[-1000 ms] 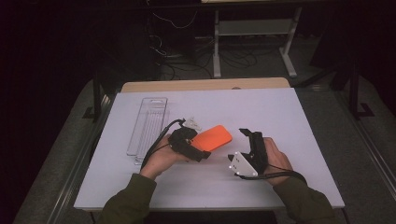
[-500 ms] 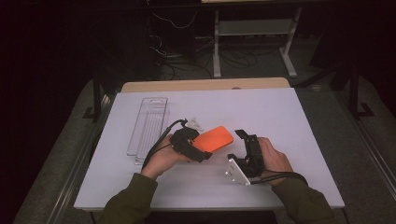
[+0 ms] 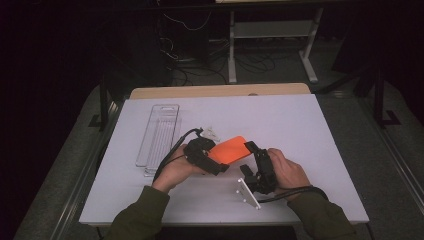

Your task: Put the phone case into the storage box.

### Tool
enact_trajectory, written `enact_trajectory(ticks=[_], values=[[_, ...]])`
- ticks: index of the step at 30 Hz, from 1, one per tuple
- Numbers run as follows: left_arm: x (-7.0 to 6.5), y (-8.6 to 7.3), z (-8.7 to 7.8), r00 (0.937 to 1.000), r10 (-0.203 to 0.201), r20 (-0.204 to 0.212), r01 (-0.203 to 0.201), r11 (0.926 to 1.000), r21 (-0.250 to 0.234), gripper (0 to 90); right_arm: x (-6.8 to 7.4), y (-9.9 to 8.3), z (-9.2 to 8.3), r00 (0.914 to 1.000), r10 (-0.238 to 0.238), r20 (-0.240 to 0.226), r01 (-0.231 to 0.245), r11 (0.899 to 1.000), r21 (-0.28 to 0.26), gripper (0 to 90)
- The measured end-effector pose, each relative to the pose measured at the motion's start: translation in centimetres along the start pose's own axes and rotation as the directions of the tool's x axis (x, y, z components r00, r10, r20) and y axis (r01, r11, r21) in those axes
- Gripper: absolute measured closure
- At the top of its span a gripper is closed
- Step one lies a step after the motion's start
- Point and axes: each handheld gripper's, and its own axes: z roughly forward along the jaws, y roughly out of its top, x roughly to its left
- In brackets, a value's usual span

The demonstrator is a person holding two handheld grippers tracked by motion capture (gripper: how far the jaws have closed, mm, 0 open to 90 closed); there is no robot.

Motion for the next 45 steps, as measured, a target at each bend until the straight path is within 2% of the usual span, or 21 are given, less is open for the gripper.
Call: enact_trajectory(ticks=[3,5,6,7,8,9,12,13,23,25,27,32,38,41,45], values=[[-0.4,0.1,0.1,0.9997,-0.025,0.004,0.025,0.9994,-0.023,15.3,0.1,0.1,0.0,1.0,0.007,0.004,-0.008,1.0,0.002,0.0],[-0.3,0.2,0.0,0.9999,0.002,0.011,-0.002,1.0,-0.002,15.3,0.1,0.1,0.0,0.9999,0.004,0.012,-0.003,1.0,-0.003,0.0],[-0.4,0.2,0.0,0.9999,0.003,0.011,-0.003,1.0,-0.008,15.2,0.0,0.2,0.0,0.9997,-0.018,0.014,0.018,1.0,-0.005,0.0],[-0.6,0.2,0.1,0.9998,-0.013,0.018,0.014,0.9997,-0.018,15.2,0.2,0.3,0.0,0.9998,-0.014,0.011,0.014,1.0,-0.004,0.0],[-0.6,0.2,0.2,0.9998,-0.009,0.017,0.009,0.9999,-0.014,15.3,0.3,0.4,0.1,0.9997,-0.019,0.013,0.019,1.0,-0.003,0.0],[-0.7,0.2,0.3,0.9994,-0.028,0.019,0.028,0.9991,-0.033,15.2,0.4,0.4,0.2,0.9994,-0.031,0.019,0.031,1.0,-0.003,0.0],[-0.7,0.2,0.3,0.9996,-0.019,0.023,0.02,0.9995,-0.025,15.2,0.5,0.6,0.4,0.9981,-0.056,0.025,0.056,0.998,-0.007,0.0],[-0.6,0.2,0.2,0.9997,0.006,0.023,-0.005,1.0,-0.007,15.2,0.6,0.7,0.5,0.9976,-0.063,0.029,0.063,0.998,-0.011,0.0],[-0.7,0.2,0.1,0.9996,0.012,0.024,-0.012,0.9999,-0.01,15.3,0.6,0.9,0.7,0.9961,-0.085,0.025,0.085,0.996,0.006,3.7],[-0.8,0.1,0.1,0.9996,0.016,0.022,-0.016,0.9998,-0.009,15.2,0.8,1.0,0.7,0.9956,-0.089,0.026,0.089,0.996,0.018,7.6],[-1.0,0.1,0.2,0.9996,-0.009,0.026,0.009,0.9999,-0.013,15.2,0.9,1.1,0.7,0.9953,-0.09,0.035,0.089,0.995,0.032,11.0],[-1.1,0.1,0.2,0.9997,-0.008,0.025,0.009,0.9999,-0.014,15.2,1.0,1.2,0.7,0.9942,-0.105,0.022,0.105,0.994,0.036,20.0],[-1.1,0.1,0.3,0.9996,-0.006,0.029,0.007,0.9998,-0.02,15.2,0.9,1.4,0.5,0.9956,-0.093,0.012,0.092,0.995,0.036,31.8],[-1.1,0.1,0.3,0.9996,-0.003,0.03,0.003,0.9998,-0.017,15.2,0.8,1.4,0.5,0.9936,-0.113,0.002,0.113,0.993,0.029,36.9],[-1.1,0.2,0.3,0.9996,0.006,0.028,-0.005,0.9999,-0.016,15.3,0.9,1.5,0.4,0.9944,-0.105,0.001,0.105,0.994,0.026,43.8]])
